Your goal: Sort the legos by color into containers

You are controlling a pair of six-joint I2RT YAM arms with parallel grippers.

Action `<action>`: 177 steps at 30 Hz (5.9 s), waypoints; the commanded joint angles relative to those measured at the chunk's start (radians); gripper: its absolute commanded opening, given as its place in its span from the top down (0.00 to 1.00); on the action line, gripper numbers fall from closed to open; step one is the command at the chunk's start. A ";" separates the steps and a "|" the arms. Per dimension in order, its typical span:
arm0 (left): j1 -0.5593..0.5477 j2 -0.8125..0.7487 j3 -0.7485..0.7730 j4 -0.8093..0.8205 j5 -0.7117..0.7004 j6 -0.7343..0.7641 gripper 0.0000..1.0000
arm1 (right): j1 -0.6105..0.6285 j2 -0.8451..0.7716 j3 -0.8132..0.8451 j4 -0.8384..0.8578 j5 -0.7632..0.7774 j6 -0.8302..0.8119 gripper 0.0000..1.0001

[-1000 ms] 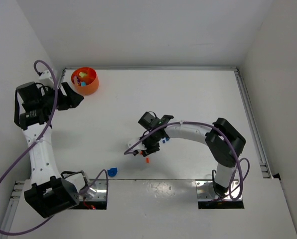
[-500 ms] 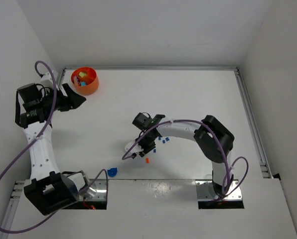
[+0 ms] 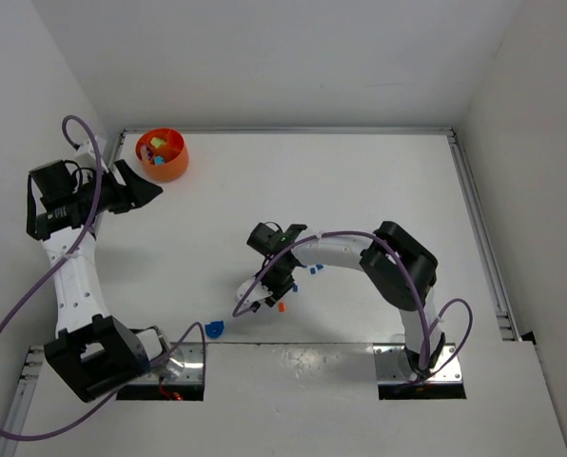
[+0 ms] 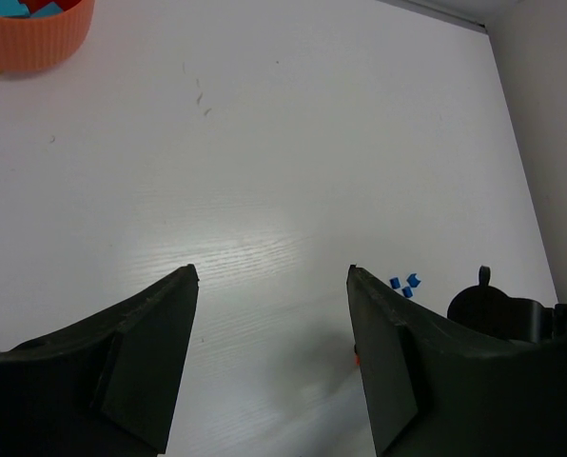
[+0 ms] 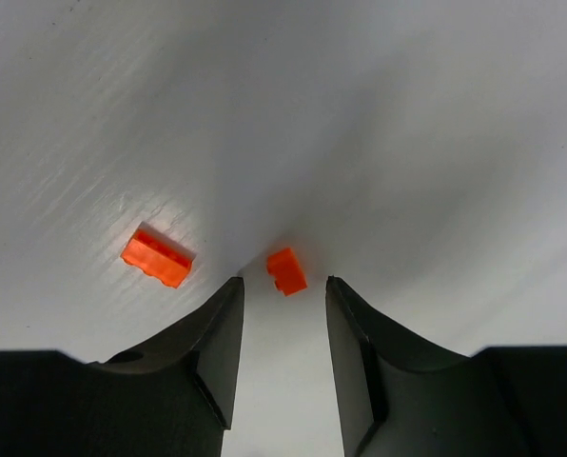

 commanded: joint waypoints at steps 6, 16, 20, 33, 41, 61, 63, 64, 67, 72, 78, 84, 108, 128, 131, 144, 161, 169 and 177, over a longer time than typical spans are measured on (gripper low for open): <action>0.020 0.016 -0.003 0.035 0.063 -0.009 0.30 | 0.020 0.043 0.011 -0.020 0.014 -0.074 0.63; 0.030 0.025 -0.012 0.035 0.092 -0.009 0.30 | 0.020 0.141 0.107 -0.141 0.023 -0.113 0.68; 0.030 0.036 -0.012 0.035 0.101 -0.009 0.30 | 0.020 0.150 0.107 -0.159 0.033 -0.113 0.74; 0.039 -0.047 -0.137 0.069 0.189 -0.009 0.30 | -0.007 0.025 0.038 -0.070 -0.012 0.170 0.99; 0.039 -0.059 -0.246 0.047 0.389 0.010 0.30 | -0.038 -0.214 0.077 0.110 -0.102 0.735 1.00; -0.154 -0.184 -0.418 0.235 0.485 -0.343 0.34 | -0.104 -0.183 0.359 0.264 -0.085 1.136 1.00; -0.165 -0.138 -0.396 0.235 0.485 -0.352 0.35 | -0.095 -0.173 0.376 0.244 -0.140 1.125 1.00; -0.165 -0.127 -0.395 0.235 0.485 -0.352 0.36 | -0.086 -0.173 0.385 0.244 -0.153 1.114 1.00; -0.197 -0.076 -0.366 0.235 0.474 -0.371 0.36 | -0.086 -0.161 0.411 0.233 -0.217 1.104 1.00; -0.219 -0.029 -0.346 0.235 0.465 -0.391 0.38 | -0.076 -0.140 0.433 0.233 -0.248 1.094 1.00; -0.237 -0.029 -0.337 0.235 0.474 -0.400 0.44 | -0.076 -0.120 0.452 0.233 -0.248 1.094 1.00; -0.246 -0.019 -0.337 0.253 0.474 -0.411 0.45 | -0.076 -0.110 0.453 0.233 -0.248 1.094 1.00; -0.300 -0.019 -0.392 0.365 0.494 -0.536 0.86 | -0.067 -0.083 0.520 0.224 -0.268 1.085 1.00; -0.208 0.062 -0.258 0.226 0.440 -0.275 1.00 | -0.115 -0.230 0.390 0.138 -0.168 1.049 0.51; -0.197 0.103 -0.138 0.153 0.332 -0.189 1.00 | -0.135 -0.252 0.335 0.123 -0.112 1.036 0.51; -0.081 0.588 0.532 0.224 -0.072 -0.188 1.00 | -0.193 -0.246 0.198 -0.045 -0.160 0.981 0.46; -0.050 1.194 1.106 0.310 -0.219 -0.303 1.00 | -0.287 -0.268 0.118 0.011 -0.191 0.992 0.00; -0.059 1.291 1.168 0.340 -0.242 -0.303 1.00 | -0.316 -0.219 0.130 0.006 -0.222 1.051 0.00; -0.078 1.344 1.177 0.340 -0.242 -0.283 0.94 | -0.325 -0.172 0.175 -0.012 -0.219 1.051 0.00</action>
